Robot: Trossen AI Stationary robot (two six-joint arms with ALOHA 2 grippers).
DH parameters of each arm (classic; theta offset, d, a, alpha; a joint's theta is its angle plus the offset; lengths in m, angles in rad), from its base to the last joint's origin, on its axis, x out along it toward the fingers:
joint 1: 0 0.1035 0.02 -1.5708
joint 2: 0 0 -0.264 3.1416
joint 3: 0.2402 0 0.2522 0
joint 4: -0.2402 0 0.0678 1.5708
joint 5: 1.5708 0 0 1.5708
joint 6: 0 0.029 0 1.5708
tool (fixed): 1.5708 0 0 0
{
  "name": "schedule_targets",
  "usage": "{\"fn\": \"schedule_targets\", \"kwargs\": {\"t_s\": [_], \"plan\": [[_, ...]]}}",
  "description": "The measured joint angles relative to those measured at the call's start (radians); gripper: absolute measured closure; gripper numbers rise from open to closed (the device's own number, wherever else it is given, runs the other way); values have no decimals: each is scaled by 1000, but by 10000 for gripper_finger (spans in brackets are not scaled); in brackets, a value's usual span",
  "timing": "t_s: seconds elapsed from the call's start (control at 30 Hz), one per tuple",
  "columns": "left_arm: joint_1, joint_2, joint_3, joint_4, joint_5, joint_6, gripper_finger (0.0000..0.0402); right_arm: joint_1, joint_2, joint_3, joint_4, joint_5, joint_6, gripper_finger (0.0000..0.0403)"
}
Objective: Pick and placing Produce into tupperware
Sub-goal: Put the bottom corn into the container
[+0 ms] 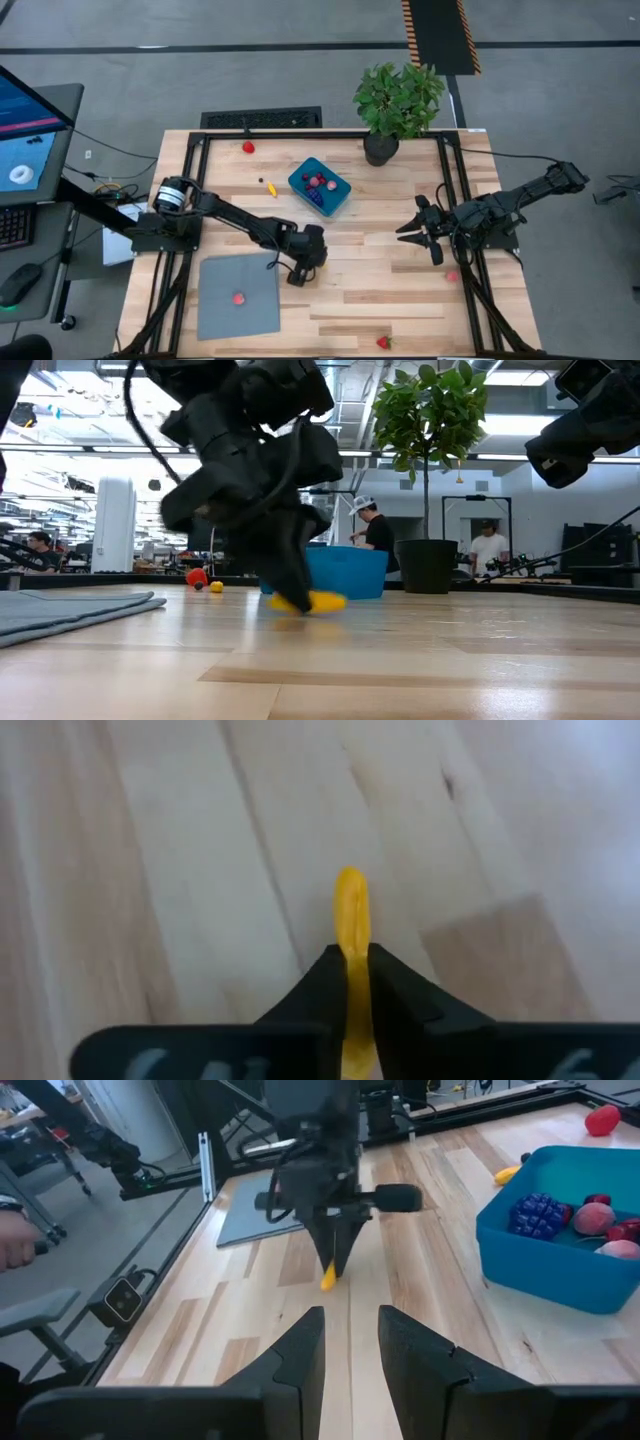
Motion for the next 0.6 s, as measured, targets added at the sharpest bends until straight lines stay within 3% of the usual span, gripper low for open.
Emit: {"fn": "schedule_targets", "kwargs": {"t_s": [0.23,0.43,0.6], "plan": [[61,-65,1,43,52,-66,336,1,0,0,-2,0,0,284],[90,-163,2,13,55,-60,342,1,0,0,-15,0,0,284],[91,-318,0,-87,54,-52,355,1,0,0,-15,0,0,284]]}}
